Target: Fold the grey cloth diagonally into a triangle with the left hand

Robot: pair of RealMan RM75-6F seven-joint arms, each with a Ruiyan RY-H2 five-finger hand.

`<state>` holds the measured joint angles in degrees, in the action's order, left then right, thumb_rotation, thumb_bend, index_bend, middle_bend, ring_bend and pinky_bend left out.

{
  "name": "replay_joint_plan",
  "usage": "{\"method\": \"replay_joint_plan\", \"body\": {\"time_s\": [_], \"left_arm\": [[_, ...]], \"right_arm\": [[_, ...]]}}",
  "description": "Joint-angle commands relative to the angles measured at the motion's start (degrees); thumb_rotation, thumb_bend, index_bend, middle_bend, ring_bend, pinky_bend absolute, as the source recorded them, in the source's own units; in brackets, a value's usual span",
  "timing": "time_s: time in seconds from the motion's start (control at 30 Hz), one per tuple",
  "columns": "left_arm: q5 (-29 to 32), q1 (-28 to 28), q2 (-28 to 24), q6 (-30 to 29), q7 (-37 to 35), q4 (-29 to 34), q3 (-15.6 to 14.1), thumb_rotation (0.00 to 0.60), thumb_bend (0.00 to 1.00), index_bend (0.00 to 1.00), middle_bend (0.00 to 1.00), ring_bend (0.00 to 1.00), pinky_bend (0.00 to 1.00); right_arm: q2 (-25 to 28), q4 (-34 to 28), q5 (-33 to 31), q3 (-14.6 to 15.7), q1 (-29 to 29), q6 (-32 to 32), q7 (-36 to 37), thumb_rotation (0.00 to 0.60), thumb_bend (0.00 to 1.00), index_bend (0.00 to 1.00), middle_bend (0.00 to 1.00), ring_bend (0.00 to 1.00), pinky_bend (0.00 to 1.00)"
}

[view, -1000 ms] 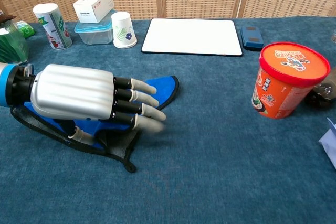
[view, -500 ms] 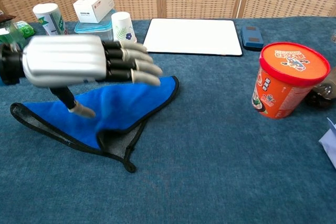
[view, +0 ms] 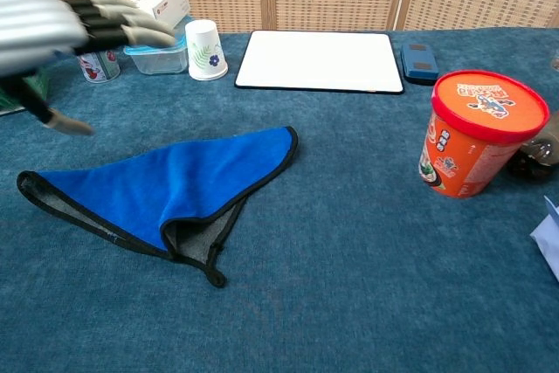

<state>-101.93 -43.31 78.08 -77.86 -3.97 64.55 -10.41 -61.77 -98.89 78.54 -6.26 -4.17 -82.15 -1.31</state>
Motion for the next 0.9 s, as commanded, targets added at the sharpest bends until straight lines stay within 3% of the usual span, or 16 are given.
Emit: {"method": "replay_joint_plan", "body": {"time_s": [0.03, 0.3, 0.43, 0.5, 0.9], "left_arm": [[4.1, 3.8, -3.4, -0.7, 1.9, 4.2, 1.1, 0.6, 0.14, 0.0, 0.0, 0.0, 0.0], [11.5, 11.6, -9.2, -2.6, 8.1, 13.7, 1.5, 0.6, 0.14, 0.0, 0.0, 0.0, 0.0], [15.4, 17.5, -11.6, -6.0, 11.1, 21.3, 1.2, 0.6, 0.14, 0.0, 0.0, 0.0, 0.0], [17.1, 22.5, -11.9, -10.5, 9.2, 25.5, 0.8, 0.6, 0.14, 0.0, 0.0, 0.0, 0.0], [15.3, 30.5, -12.8, -15.7, 6.3, 25.9, 1.8, 0.6, 0.14, 0.0, 0.0, 0.0, 0.0]], "right_arm": [[0.1, 0.0, 0.1, 0.0, 0.1, -0.1, 0.1, 0.6, 0.0, 0.13, 0.0, 0.0, 0.0], [-0.1, 0.3, 0.3, -0.1, 0.2, -1.1, -1.2, 0.6, 0.0, 0.13, 0.0, 0.0, 0.0], [-1.5, 1.7, 0.1, -1.1, 0.6, -4.2, -5.9, 0.6, 0.0, 0.13, 0.0, 0.0, 0.0], [-2.8, 2.7, 0.1, -2.2, 1.1, -7.4, -8.9, 0.6, 0.0, 0.13, 0.0, 0.0, 0.0], [-4.2, 5.0, -2.1, -3.3, 1.0, -6.8, -8.1, 0.6, 0.0, 0.12, 0.0, 0.0, 0.0]]}}
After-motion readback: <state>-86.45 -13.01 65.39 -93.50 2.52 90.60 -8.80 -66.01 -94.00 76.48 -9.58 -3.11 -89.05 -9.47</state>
